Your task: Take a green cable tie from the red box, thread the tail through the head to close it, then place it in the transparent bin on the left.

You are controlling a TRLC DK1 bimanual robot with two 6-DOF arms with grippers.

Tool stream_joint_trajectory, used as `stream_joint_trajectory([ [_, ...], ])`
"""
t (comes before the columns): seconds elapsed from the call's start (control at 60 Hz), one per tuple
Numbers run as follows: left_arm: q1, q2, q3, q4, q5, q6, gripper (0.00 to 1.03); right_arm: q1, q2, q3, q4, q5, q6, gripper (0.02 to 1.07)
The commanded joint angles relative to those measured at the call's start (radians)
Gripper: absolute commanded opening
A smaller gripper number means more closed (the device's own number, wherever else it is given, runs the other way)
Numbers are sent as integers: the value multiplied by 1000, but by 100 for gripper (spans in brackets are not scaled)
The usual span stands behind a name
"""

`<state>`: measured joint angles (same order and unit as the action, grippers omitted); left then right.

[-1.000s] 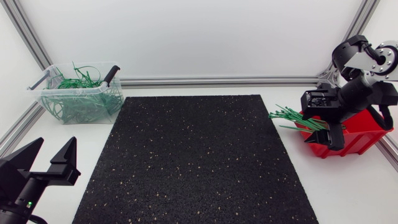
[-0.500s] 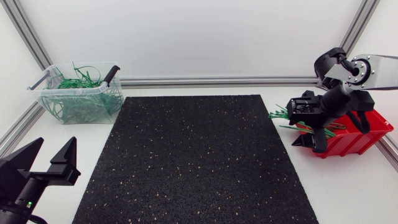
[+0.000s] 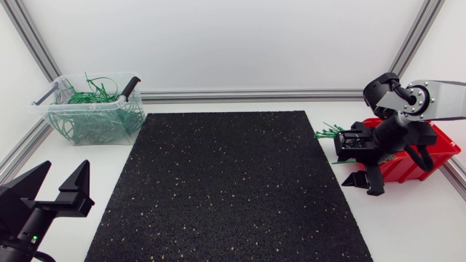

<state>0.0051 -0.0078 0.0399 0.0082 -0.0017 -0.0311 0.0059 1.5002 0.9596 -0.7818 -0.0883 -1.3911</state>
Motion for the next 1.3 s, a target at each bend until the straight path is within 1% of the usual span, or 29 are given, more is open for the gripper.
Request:
stream_joint_trajectory([
  [0.0, 4, 5, -38, -28, 2, -21, 99, 9, -40, -41, -8, 5, -13, 84],
  [0.15, 6, 3, -38, -27, 2, -23, 99, 9, -115, -90, -16, 21, -22, 84],
  [0.55, 10, -1, -38, -28, 2, -23, 99, -37, -273, -117, -129, 28, -83, 84],
  [0.683, 10, -1, -38, -28, 2, -23, 99, -37, -284, -119, -129, 28, -83, 84],
  [0.8, 10, -1, -38, -27, 2, -23, 99, -26, -267, -113, -97, 27, -66, 84],
  [1.017, 10, -1, -38, -28, 2, -24, 99, 28, -182, -76, -48, 41, -8, 84],
  [1.033, 10, -1, -38, -28, 2, -24, 99, 32, -176, -73, -45, 41, -3, 82],
  [1.067, 10, -1, -38, -28, 2, -24, 99, 42, -164, -65, -39, 41, 6, 75],
  [1.1, 9, -1, -38, -28, 2, -24, 99, 48, -152, -59, -34, 42, 12, 70],
  [1.133, 9, -1, -38, -27, 2, -24, 99, 52, -140, -53, -28, 42, 15, 67],
  [1.25, 7, -1, -38, -28, 2, -23, 99, 71, -97, -33, 3, 65, 35, 65],
  [1.283, 7, 0, -38, -28, 2, -23, 99, 72, -87, -25, 3, 67, 37, 62],
])
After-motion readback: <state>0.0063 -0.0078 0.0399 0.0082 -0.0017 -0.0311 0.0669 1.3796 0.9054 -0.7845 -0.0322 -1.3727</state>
